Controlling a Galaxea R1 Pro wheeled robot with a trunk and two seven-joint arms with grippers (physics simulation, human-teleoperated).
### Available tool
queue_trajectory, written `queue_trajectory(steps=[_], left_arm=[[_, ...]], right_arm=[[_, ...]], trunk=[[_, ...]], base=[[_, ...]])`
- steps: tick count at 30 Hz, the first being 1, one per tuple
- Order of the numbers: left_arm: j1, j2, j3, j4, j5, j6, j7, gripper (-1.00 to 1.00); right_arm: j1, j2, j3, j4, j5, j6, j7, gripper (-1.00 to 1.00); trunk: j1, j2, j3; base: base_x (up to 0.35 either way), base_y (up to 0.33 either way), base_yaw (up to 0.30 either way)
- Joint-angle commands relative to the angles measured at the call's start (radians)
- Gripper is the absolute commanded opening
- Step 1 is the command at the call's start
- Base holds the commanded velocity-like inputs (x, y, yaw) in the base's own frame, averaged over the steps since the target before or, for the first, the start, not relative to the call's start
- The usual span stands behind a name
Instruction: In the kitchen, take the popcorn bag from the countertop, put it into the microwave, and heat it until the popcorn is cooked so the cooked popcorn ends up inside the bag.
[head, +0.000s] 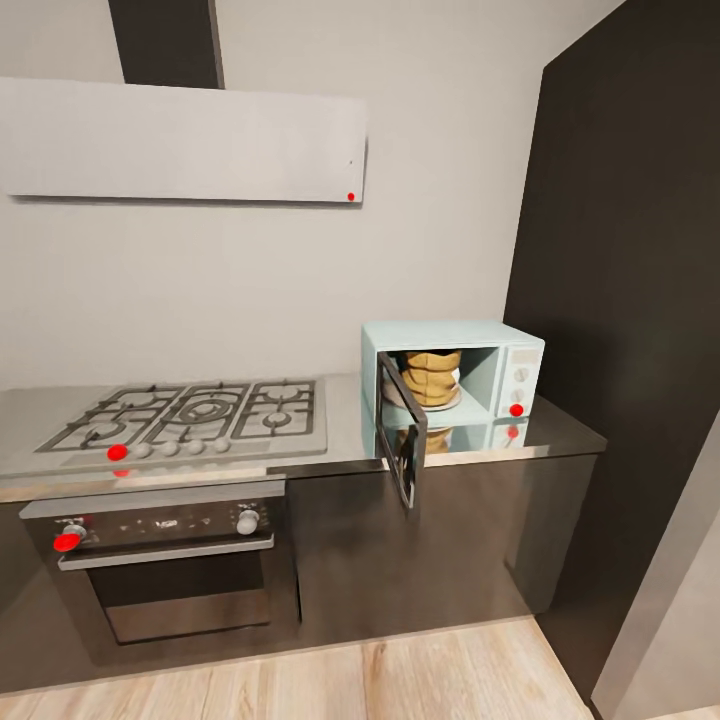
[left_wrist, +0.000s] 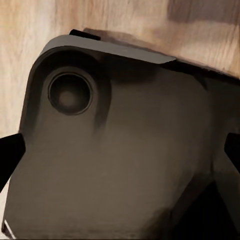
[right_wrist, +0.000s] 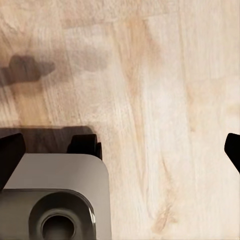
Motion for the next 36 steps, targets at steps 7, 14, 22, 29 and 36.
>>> queue_trajectory(steps=[7,14,22,29,36], left_arm=[[0.045,-0.008,-0.003,-0.468,-0.138,0.258,-0.005,1.0],[-0.086,-0.018,-0.005,-0.871,-0.154,0.448,-0.012,1.0],[-0.341,-0.077,-0.045,-0.886,-0.155,0.501,-0.121,1.0],[-0.516,-0.091,-0.048,-0.888,-0.155,0.52,-0.127,1.0],[-0.593,-0.116,-0.064,-0.993,-0.154,0.58,-0.133,1.0]], right_arm=[[-0.001,-0.003,-0.008,0.003,0.009,-0.004,0.0,1.0],[-0.001,-0.004,-0.008,0.002,0.009,-0.01,0.0,1.0],[-0.001,-0.006,-0.008,0.002,0.009,-0.016,0.0,1.0],[-0.001,-0.005,-0.008,0.002,0.009,-0.017,0.0,1.0],[-0.001,-0.004,-0.008,0.002,0.01,-0.017,0.0,1.0]], trunk=[[0.0,0.0,-0.001],[0.0,0.0,-0.001],[0.0,0.0,-0.001],[0.0,0.0,-0.001],[0.0,0.0,-0.001]], base=[[0.0,0.0,0.0],[0.0,0.0,0.0],[0.0,0.0,0.0],[0.0,0.0,0.0],[0.0,0.0,0.0]])
